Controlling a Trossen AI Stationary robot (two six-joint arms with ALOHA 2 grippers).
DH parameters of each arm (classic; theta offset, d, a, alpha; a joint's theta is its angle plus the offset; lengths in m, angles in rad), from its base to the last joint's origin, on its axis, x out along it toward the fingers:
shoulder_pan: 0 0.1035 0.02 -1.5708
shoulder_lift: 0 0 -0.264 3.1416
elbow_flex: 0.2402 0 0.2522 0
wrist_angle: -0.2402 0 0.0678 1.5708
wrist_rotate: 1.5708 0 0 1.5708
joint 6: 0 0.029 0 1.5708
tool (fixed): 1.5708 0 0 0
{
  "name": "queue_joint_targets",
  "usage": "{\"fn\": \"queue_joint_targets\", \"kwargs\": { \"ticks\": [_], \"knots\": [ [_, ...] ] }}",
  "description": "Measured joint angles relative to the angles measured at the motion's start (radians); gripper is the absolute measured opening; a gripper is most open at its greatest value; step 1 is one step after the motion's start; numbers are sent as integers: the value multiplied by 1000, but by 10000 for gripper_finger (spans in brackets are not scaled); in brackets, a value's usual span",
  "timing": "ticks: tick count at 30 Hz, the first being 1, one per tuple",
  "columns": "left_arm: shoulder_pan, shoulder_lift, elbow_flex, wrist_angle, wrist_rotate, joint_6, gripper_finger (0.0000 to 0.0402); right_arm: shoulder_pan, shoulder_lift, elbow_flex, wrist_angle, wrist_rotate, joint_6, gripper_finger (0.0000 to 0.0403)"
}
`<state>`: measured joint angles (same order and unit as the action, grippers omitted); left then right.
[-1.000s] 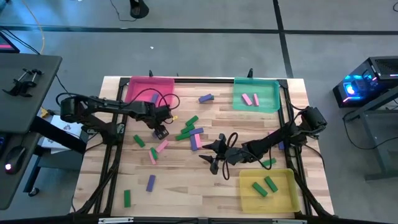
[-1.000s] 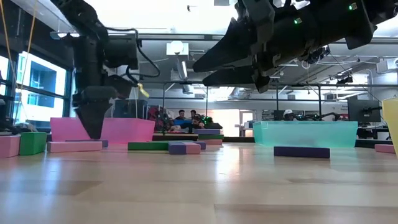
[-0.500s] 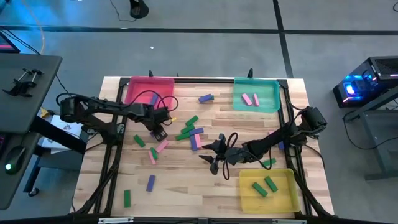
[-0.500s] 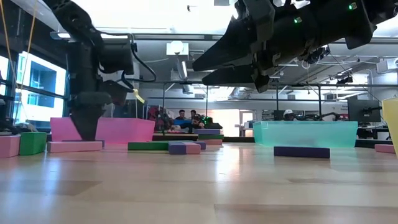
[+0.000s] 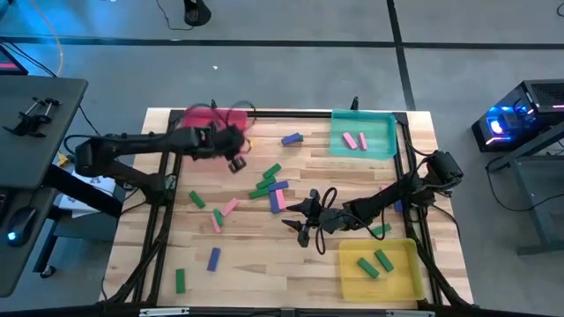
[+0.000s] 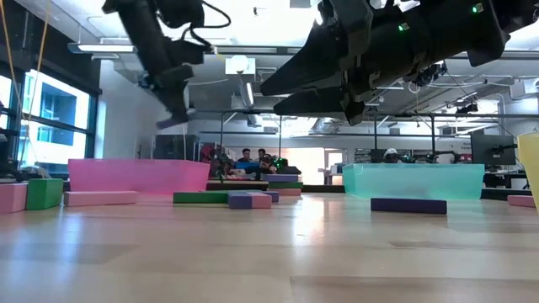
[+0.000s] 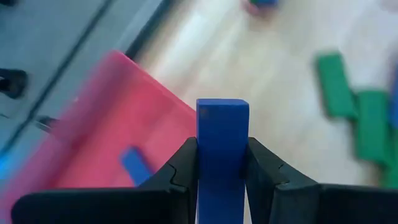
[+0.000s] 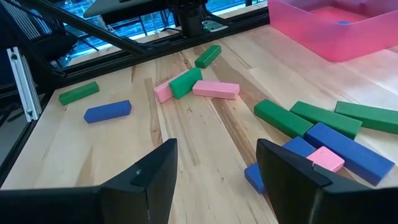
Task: Sort blocks
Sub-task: Put the blue block into the red bin
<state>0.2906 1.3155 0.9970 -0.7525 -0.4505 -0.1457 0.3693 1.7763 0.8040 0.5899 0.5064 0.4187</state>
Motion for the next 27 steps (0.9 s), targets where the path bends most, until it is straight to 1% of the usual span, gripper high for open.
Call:
{"fn": "queue_joint_targets", "kwargs": {
  "ticks": [2,6,8,12,15,20,23,27],
  "knots": [
    [73,11,33,12,22,45,64,0,0,0,2,0,0,204],
    [253,77,43,49,164,85,64,0,0,0,6,1,0,204],
    [330,129,43,52,206,86,64,0,0,0,6,1,0,204],
    [426,253,43,39,269,71,64,0,0,0,6,1,3,204],
    [452,337,43,40,309,59,64,0,0,0,6,1,3,204],
    [457,435,43,54,307,53,81,0,0,0,6,2,10,204],
    [457,457,43,63,307,62,95,0,0,0,6,5,10,204],
    [458,443,43,69,308,83,127,0,0,0,6,5,11,204]
  ]
}}
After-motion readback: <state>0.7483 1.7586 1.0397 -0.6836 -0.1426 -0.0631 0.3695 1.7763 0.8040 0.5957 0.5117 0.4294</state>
